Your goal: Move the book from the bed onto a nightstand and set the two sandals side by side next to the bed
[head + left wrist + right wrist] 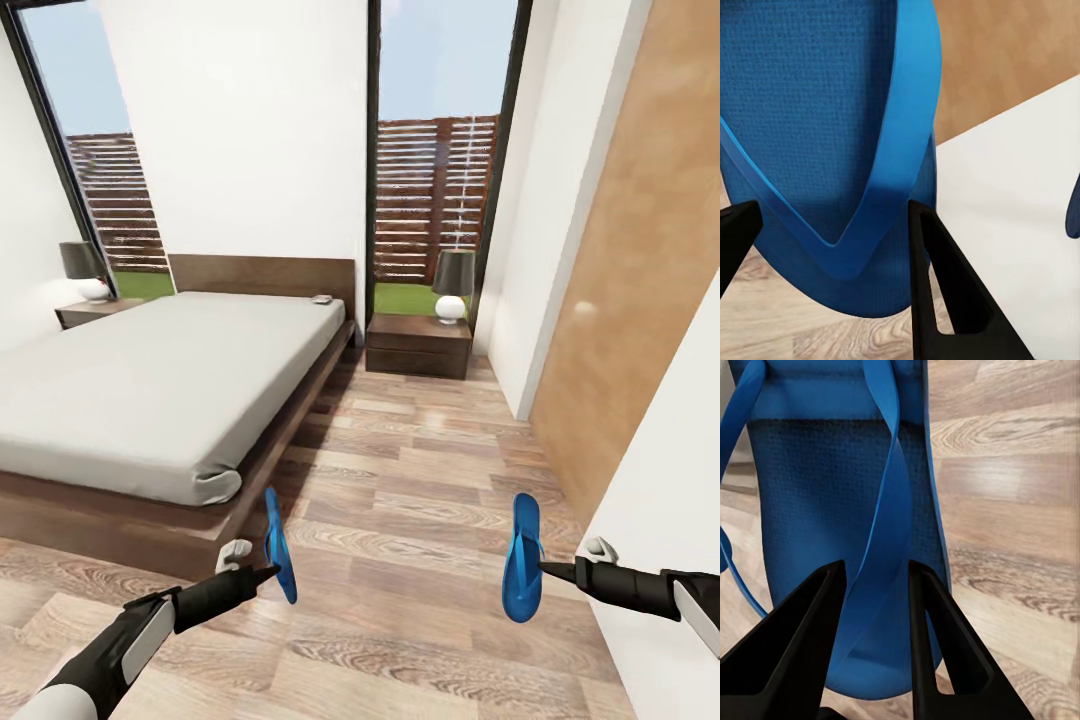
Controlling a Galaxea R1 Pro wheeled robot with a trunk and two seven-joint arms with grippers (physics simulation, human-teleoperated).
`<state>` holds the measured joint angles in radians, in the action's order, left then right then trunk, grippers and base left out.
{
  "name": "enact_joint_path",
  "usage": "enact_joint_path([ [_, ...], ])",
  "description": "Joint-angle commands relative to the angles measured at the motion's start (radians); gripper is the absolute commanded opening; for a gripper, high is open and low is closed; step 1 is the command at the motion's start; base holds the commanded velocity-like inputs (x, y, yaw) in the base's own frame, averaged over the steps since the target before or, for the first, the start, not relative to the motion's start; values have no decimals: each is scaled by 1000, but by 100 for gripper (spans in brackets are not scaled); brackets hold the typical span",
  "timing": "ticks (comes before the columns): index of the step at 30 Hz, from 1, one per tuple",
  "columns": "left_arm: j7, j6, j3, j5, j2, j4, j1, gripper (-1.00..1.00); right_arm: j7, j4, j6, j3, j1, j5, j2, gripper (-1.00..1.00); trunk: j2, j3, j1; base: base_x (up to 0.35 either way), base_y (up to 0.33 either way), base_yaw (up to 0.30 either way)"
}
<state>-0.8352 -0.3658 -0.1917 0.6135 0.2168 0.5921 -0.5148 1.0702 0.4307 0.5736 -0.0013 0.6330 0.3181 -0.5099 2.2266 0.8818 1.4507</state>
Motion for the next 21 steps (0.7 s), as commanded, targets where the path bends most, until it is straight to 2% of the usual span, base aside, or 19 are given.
enact_joint_path([
  [1, 1, -8, -4, 11, 1, 0, -1, -100, 1, 0, 7, 0, 1, 4, 0, -100, 0, 1, 0, 0, 0, -16],
  [5, 1, -7, -3, 11, 3, -27, -1, -100, -1, -13, -13, 2, -1, 2, 4, -100, 0, 1, 0, 0, 0, -5],
  [8, 2, 10, -3, 11, 5, -98, -1, -100, -2, -76, -95, 3, -2, 1, 42, -100, 0, 1, 0, 0, 0, 0],
  [9, 2, 34, -3, 10, 5, -131, -1, -100, -2, -100, -127, 3, -3, 1, 51, -100, 0, 1, 0, 0, 0, 0],
  [10, 2, 91, -3, 10, 7, -193, -1, -100, -2, -128, -161, 3, -3, 1, 58, -100, 0, 1, 0, 0, 0, 0],
  [13, 0, 258, -6, 7, 8, -348, 0, -100, -3, -153, -189, 3, -3, 1, 66, -100, 0, 1, 0, 0, 0, 0],
  [15, -1, 357, -25, -14, 8, -421, 1, -100, -4, -164, -195, 3, -4, 0, 68, -100, 0, 1, 0, 0, 0, 0],
  [19, -1, 425, -61, -78, 8, -468, 2, -100, -4, -233, -212, 3, -4, 0, 69, -100, 0, 1, 0, 0, 0, 0],
  [21, -1, 435, -67, -94, 8, -474, 2, -100, -4, -309, -284, 3, -6, -1, 68, -100, 0, 1, 0, 0, 0, 0],
])
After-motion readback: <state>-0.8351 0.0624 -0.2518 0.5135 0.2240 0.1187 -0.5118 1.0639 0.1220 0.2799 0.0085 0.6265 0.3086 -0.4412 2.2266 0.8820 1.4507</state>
